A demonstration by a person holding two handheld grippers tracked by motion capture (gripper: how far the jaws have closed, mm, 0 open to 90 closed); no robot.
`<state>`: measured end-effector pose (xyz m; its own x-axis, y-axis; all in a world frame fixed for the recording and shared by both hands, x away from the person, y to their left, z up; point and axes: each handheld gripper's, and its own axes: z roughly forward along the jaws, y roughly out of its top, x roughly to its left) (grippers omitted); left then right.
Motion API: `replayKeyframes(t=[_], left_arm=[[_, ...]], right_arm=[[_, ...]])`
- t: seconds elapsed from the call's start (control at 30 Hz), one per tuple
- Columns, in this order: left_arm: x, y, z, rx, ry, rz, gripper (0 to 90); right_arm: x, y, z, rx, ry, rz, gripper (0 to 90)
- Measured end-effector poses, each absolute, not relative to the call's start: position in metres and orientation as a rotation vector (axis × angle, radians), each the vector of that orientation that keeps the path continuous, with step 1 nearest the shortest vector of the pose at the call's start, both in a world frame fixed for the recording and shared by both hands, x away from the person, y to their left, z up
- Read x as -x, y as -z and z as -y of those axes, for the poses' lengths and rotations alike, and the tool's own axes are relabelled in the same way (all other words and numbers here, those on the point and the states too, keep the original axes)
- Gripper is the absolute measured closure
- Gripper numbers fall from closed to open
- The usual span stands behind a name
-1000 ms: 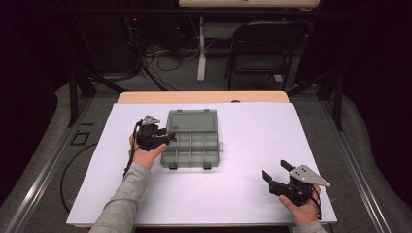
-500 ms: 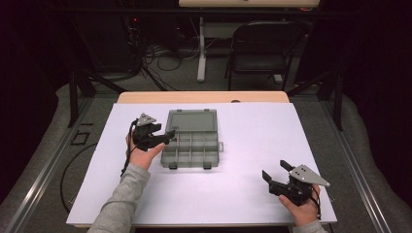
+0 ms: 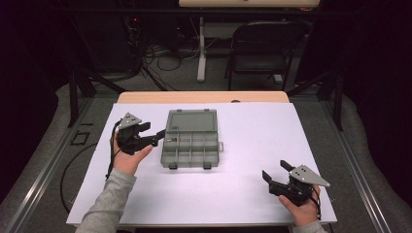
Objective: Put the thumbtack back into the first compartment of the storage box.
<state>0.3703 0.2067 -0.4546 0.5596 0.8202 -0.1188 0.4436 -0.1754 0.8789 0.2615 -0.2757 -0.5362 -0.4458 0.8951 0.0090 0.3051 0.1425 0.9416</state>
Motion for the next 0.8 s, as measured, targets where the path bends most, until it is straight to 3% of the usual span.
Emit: replayKeyframes(t=[0.5,0.8], left_arm=[[-0.309,0.489,-0.241,-1.757,-0.484,-1.036,31.1],[-0.299,0.518,-0.253,-1.77,-0.485,-1.061,32.2]], right_arm=[[-0.261,0.536,0.274,-1.145,-1.303,-1.843,21.7],[-0.261,0.536,0.274,-1.144,-1.301,-1.845,21.7]])
